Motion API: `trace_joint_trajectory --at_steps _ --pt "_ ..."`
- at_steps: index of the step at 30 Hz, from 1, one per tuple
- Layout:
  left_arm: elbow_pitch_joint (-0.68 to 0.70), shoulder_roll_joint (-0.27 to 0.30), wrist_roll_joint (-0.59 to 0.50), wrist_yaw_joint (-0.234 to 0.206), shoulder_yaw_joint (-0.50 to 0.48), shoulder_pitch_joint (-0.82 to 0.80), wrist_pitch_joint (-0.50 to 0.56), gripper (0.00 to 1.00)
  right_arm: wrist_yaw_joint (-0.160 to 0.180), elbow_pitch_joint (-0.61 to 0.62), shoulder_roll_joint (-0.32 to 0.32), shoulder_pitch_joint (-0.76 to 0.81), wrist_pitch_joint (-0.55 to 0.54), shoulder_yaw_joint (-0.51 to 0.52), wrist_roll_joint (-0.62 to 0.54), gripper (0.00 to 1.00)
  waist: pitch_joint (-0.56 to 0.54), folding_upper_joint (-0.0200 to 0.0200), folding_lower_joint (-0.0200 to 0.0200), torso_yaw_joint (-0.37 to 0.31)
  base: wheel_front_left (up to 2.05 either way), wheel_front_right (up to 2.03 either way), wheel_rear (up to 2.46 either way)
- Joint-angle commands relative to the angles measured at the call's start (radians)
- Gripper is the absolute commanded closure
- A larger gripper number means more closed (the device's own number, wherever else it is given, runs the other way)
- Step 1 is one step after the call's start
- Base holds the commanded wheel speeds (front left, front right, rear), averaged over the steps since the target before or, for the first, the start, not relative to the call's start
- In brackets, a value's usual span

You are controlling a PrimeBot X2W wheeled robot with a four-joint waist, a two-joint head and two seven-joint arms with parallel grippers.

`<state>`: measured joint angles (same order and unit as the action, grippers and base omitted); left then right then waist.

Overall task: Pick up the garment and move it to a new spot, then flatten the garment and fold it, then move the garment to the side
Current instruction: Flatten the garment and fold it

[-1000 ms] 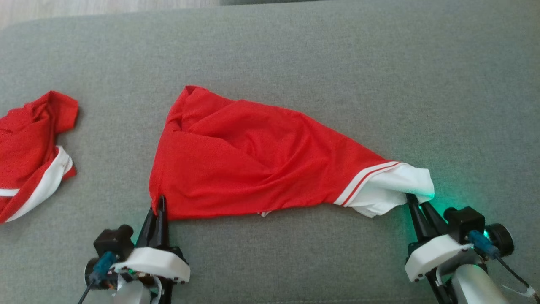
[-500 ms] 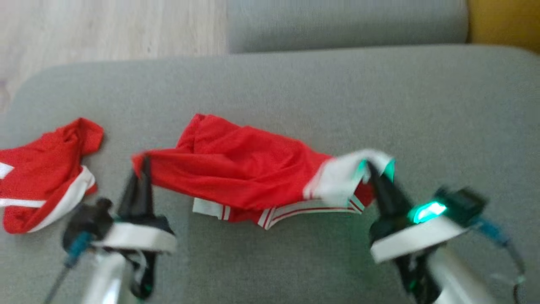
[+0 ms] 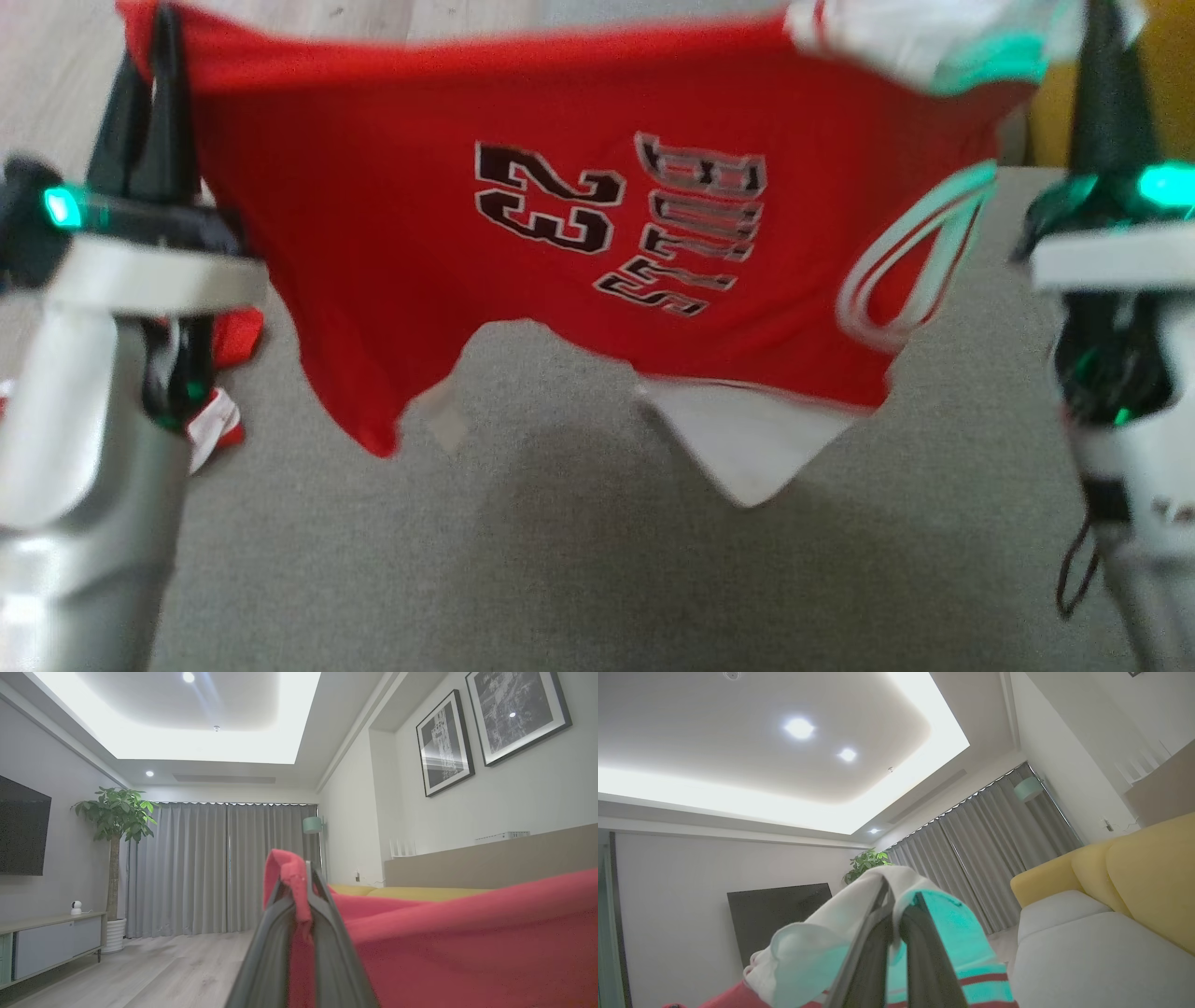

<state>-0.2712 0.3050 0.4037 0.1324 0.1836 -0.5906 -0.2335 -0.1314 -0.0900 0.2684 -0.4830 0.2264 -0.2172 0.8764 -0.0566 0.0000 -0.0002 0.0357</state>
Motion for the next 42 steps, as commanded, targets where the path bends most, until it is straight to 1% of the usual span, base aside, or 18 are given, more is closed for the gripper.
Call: trace_joint_trajectory --at_steps 1,3,5,9,10,12,15,18,21,23,26,29,32,37,40,42 --pt "0.033 0.053 0.008 -0.002 -0.021 -0.087 0.022 1.00 0.001 0.023 0.016 -0.078 -0.019 0.006 0.003 1.00 0.013 0.0000 0.0002 0.005 0.00 0.00 0.00" --pt "0.023 0.063 0.016 -0.002 -0.005 -0.125 0.051 1.00 0.001 -0.002 0.021 -0.132 -0.051 0.017 -0.012 1.00 0.032 0.0000 0.0002 0.008 0.00 0.00 0.00" --pt "0.002 0.062 0.030 -0.002 0.008 -0.160 0.080 1.00 0.001 -0.041 0.018 -0.192 -0.079 0.024 -0.037 1.00 0.064 0.0000 0.0002 0.009 0.00 0.00 0.00" --pt "-0.063 0.054 0.035 -0.002 0.024 -0.253 0.106 1.00 0.001 -0.152 -0.018 -0.352 -0.100 0.055 -0.101 1.00 0.167 0.0000 0.0002 0.007 0.00 0.00 0.00" --pt "-0.086 0.052 0.031 -0.003 0.025 -0.285 0.101 1.00 0.001 -0.186 -0.025 -0.405 -0.093 0.062 -0.131 1.00 0.195 0.0000 0.0002 0.005 0.00 0.00 0.00" --pt "-0.130 0.038 0.024 -0.021 0.013 -0.356 0.063 1.00 0.001 -0.257 -0.040 -0.520 -0.060 0.082 -0.195 1.00 0.246 0.0000 0.0002 0.004 0.00 0.00 0.00" --pt "-0.204 0.027 -0.015 -0.044 0.007 -0.482 0.005 1.00 0.001 -0.363 -0.061 -0.694 -0.004 0.117 -0.285 1.00 0.300 0.0000 0.0002 -0.001 0.00 0.00 0.00" --pt "-0.250 0.011 -0.041 -0.045 0.001 -0.599 -0.021 1.00 0.001 -0.449 -0.071 -0.833 0.024 0.152 -0.362 1.00 0.339 0.0000 0.0002 -0.006 0.00 0.00 0.00" --pt "-0.274 -0.015 -0.036 -0.044 -0.036 -0.666 -0.027 1.00 0.001 -0.502 -0.075 -0.905 0.033 0.182 -0.406 1.00 0.365 0.0000 0.0002 -0.008 0.00 0.00 0.00" --pt "-0.272 -0.026 -0.044 -0.041 -0.064 -0.657 -0.028 1.00 0.001 -0.521 -0.081 -0.907 0.034 0.203 -0.413 1.00 0.374 0.0000 0.0002 -0.015 0.00 0.00 0.00" --pt "-0.284 -0.046 -0.051 -0.031 -0.098 -0.575 -0.028 1.00 0.001 -0.533 -0.089 -0.836 0.035 0.207 -0.403 1.00 0.383 0.0000 0.0002 -0.024 0.00 0.00 0.00" --pt "-0.298 -0.074 -0.052 -0.021 -0.132 -0.438 -0.028 1.00 0.001 -0.520 -0.089 -0.697 0.035 0.162 -0.360 1.00 0.385 0.0000 0.0002 -0.032 0.00 0.00 0.00" --pt "-0.325 -0.120 -0.045 -0.013 -0.166 -0.262 -0.028 1.00 0.001 -0.473 -0.082 -0.497 0.035 0.117 -0.291 1.00 0.369 0.0000 0.0002 -0.042 0.00 0.00 0.00" --pt "-0.390 -0.204 -0.025 -0.004 -0.212 0.036 -0.028 1.00 0.001 -0.387 -0.094 -0.106 0.035 0.114 -0.135 1.00 0.316 0.0000 0.0002 -0.064 0.00 0.00 0.00" --pt "-0.406 -0.234 -0.013 -0.003 -0.228 0.168 -0.028 1.00 0.001 -0.331 -0.094 0.089 0.035 0.100 -0.084 1.00 0.281 0.0000 0.0002 -0.078 0.00 0.00 0.00" --pt "-0.406 -0.244 -0.012 -0.002 -0.211 0.235 -0.028 1.00 0.001 -0.310 -0.092 0.191 0.035 0.089 -0.068 1.00 0.255 0.0000 0.0002 -0.088 0.00 0.00 0.00"
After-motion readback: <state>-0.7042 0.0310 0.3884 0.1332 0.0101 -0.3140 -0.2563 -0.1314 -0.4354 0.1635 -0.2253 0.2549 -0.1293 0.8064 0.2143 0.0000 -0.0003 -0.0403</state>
